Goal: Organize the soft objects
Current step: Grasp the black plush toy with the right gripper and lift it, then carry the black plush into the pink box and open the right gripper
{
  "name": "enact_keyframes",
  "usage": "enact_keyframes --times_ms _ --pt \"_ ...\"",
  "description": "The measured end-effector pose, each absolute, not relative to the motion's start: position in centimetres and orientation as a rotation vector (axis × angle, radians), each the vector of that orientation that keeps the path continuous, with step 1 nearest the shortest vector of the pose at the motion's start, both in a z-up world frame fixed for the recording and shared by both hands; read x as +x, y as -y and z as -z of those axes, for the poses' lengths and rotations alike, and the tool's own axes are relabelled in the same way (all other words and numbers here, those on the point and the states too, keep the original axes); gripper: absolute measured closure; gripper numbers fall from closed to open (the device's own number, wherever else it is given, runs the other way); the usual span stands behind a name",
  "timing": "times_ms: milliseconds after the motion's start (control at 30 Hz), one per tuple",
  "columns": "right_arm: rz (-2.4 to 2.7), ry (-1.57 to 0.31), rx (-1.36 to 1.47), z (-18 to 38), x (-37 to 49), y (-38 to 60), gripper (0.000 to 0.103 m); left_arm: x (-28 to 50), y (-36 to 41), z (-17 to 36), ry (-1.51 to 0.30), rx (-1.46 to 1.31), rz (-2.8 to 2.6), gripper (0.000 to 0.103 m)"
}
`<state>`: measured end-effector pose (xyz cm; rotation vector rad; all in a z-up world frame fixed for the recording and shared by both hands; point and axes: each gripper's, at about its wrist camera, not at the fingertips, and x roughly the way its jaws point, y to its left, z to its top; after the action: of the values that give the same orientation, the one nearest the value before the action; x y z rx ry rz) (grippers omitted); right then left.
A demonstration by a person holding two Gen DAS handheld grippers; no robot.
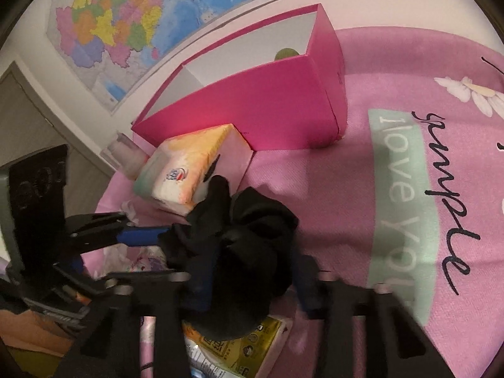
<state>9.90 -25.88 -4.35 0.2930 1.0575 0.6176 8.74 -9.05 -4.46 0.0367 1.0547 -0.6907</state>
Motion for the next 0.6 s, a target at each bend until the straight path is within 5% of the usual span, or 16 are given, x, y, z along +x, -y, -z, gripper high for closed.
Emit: enact_keyframes --times_ms 200,600 --pt "-0.62 -0.977 0.26 2.2 8.8 25.6 0.085 9.0 9.4 4.0 -1.052 0.014 0.723 0.075" --pt "-0.652 -0.79 0.219 -5.2 8.4 26.1 0.085 8.5 9.0 -2.2 -0.874 0.005 0.749 0.075"
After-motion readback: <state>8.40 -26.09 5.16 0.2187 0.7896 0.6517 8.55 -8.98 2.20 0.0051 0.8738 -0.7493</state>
